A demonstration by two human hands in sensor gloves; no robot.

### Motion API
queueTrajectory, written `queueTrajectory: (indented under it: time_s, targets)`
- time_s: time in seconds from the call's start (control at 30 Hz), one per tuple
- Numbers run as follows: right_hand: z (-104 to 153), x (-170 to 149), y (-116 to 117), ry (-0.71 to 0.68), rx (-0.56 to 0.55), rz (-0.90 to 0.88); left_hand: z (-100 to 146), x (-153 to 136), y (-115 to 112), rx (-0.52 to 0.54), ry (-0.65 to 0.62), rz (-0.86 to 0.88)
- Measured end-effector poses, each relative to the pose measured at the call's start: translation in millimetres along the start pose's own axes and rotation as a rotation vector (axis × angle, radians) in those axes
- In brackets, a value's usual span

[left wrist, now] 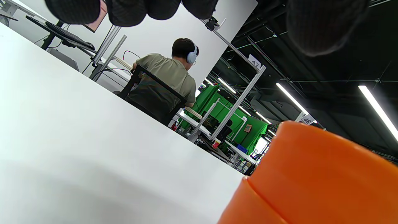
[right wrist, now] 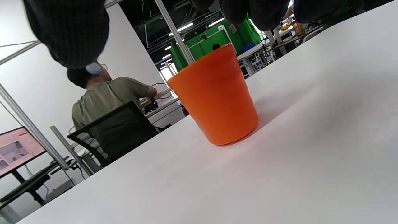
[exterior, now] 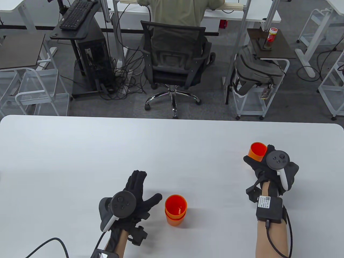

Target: Nest cup into cup

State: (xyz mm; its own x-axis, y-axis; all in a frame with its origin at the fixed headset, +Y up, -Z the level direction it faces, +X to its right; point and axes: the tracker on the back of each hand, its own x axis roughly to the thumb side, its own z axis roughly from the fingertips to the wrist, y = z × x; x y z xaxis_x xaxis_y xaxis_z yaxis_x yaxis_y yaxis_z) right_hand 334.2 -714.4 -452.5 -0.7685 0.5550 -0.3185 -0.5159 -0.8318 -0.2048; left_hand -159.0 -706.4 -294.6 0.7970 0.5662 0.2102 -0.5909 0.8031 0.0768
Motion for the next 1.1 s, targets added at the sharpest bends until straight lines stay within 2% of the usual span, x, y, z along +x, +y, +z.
queueTrajectory:
  time_s: [0.17, 0.3, 0.47, 0.57, 0.83, 0.97, 1.1]
  targets:
    - [-27.7, -0.9, 6.7, 0.051, 0.006, 0.046, 0.1, -7.1, 0.0, 0.017, 0.022, 0.009]
    - [-40.0, -0.6, 13.3, 0.068, 0.04, 0.089, -1.8, -13.7, -0.9, 0.015, 0.049, 0.003]
    - [-46.5, -2.7, 23.0, 0.098, 0.095, 0.075, -2.5, -21.5, -3.2, 0.004, 0.077, 0.002]
    - [-47.1, -3.1, 24.1, 0.096, 0.039, 0.084, -2.6, -25.0, -3.6, 0.006, 0.088, -0.008]
    - [-39.1, 0.3, 19.7, 0.05, 0.011, 0.013, -2.0, -32.0, -2.9, 0.008, 0.112, -0.037]
    - [-23.1, 23.0, 10.3, -0.073, 0.008, 0.024, -1.6, -32.6, -1.3, 0.016, 0.114, -0.036]
    - [6.3, 61.6, -0.8, -0.242, 0.066, 0.02, -1.4, -33.7, -0.9, 0.017, 0.114, -0.031]
